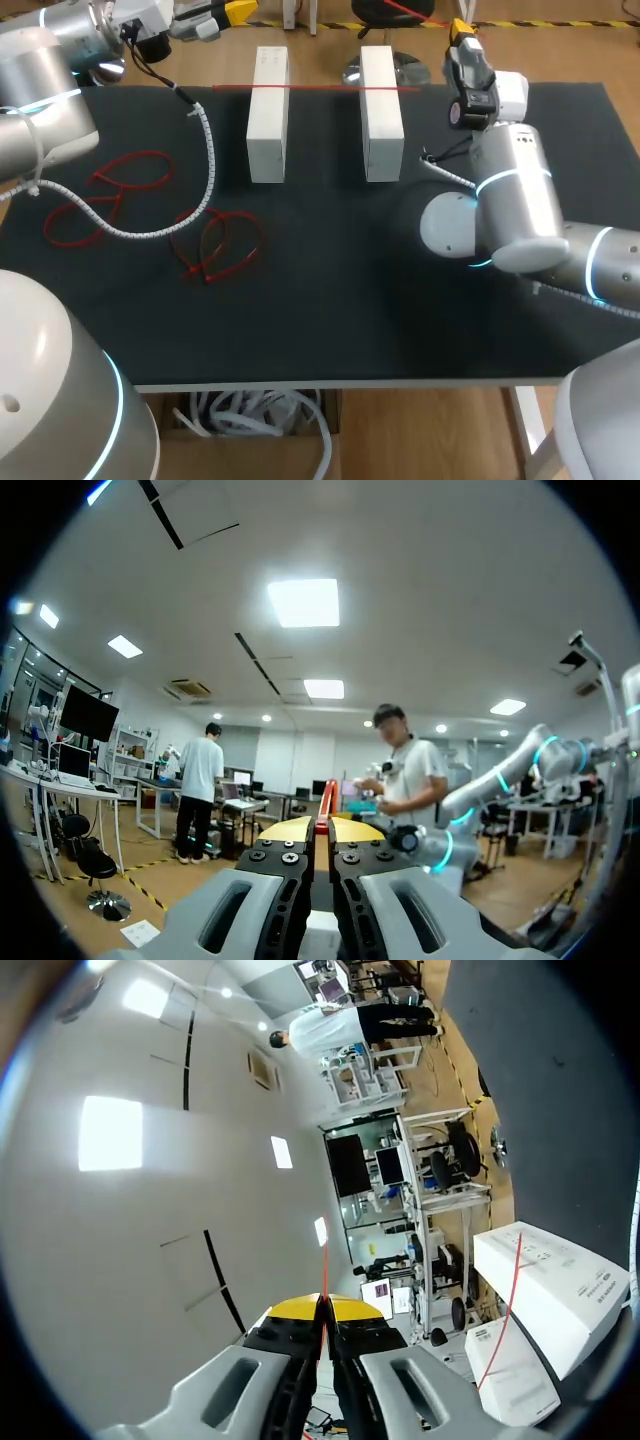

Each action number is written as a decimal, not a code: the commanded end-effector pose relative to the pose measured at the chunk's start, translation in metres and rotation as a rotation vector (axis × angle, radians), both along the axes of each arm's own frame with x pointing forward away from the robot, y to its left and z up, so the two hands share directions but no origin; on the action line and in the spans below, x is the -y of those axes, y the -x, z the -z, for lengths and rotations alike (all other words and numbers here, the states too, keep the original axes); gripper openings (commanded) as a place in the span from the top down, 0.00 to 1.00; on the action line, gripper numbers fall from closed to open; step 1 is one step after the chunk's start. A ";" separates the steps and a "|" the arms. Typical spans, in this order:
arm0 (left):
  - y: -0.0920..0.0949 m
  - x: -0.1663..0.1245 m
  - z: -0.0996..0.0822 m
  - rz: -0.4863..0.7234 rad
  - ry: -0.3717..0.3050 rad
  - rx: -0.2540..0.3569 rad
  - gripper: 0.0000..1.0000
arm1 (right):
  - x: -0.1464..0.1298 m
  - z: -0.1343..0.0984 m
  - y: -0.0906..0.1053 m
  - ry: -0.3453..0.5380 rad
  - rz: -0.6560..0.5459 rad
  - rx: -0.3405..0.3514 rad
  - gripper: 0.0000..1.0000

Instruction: Grab the tape and strap the tape.

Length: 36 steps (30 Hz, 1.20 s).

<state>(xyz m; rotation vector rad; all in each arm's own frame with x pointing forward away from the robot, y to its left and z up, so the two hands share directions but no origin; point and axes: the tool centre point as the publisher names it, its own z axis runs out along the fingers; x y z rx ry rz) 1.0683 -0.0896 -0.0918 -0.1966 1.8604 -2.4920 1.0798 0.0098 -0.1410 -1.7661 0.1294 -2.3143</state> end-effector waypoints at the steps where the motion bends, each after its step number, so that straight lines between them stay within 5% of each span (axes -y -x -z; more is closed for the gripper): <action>1: 0.001 0.001 0.000 -0.004 0.001 0.001 1.00 | 0.002 -0.002 0.001 0.008 -0.005 -0.006 1.00; 10: 0.001 0.001 0.000 -0.004 0.001 0.001 1.00 | 0.001 -0.003 0.001 0.026 -0.009 -0.005 1.00; 16: 0.004 0.001 -0.002 0.013 -0.058 0.060 1.00 | 0.002 -0.004 0.003 0.035 -0.007 -0.004 1.00; 22: 0.006 -0.001 -0.004 0.036 -0.188 0.122 1.00 | 0.003 -0.004 0.006 0.057 -0.002 -0.007 1.00; 36: 0.004 -0.010 -0.007 -0.030 -0.452 0.141 1.00 | 0.006 -0.001 0.011 0.166 0.009 -0.016 1.00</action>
